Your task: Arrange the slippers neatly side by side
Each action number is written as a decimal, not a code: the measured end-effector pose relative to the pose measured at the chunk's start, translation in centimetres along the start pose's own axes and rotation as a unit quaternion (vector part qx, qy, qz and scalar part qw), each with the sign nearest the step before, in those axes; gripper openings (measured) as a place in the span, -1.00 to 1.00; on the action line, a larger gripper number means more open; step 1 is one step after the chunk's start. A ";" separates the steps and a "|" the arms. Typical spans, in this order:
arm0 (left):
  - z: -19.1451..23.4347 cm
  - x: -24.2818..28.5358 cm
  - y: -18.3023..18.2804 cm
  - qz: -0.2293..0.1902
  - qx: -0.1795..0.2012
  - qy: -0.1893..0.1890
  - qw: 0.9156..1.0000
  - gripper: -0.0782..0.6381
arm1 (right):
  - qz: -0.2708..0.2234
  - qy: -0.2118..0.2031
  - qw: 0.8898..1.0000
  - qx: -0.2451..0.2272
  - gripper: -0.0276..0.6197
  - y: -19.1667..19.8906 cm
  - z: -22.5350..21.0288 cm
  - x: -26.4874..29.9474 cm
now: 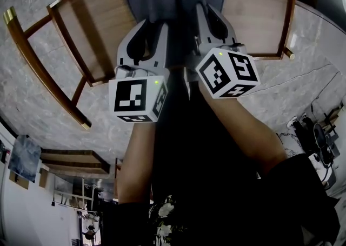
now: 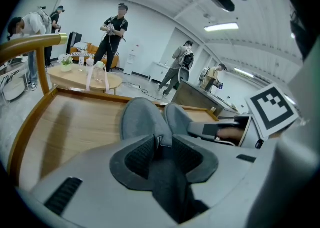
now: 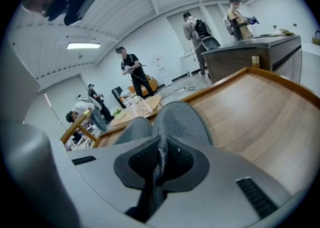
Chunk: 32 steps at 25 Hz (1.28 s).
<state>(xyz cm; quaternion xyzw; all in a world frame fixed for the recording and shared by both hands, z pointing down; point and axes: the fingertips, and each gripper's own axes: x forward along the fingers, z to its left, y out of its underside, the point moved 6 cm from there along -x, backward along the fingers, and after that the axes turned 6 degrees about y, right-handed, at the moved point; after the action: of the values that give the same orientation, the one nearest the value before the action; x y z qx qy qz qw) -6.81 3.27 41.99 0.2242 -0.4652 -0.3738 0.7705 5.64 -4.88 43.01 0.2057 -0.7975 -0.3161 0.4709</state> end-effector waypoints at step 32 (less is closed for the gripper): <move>-3.6 -6.2 -1.5 -0.037 0.003 -0.059 0.998 -0.44 | -0.025 -0.113 0.979 -0.168 -0.43 -2.5 2.4 -1.7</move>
<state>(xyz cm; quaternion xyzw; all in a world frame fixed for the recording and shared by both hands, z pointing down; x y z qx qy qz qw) -5.97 7.24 35.84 0.2214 -0.5026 -0.4131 0.7264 4.34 -4.90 39.33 0.1067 -0.7757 -0.4784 0.3975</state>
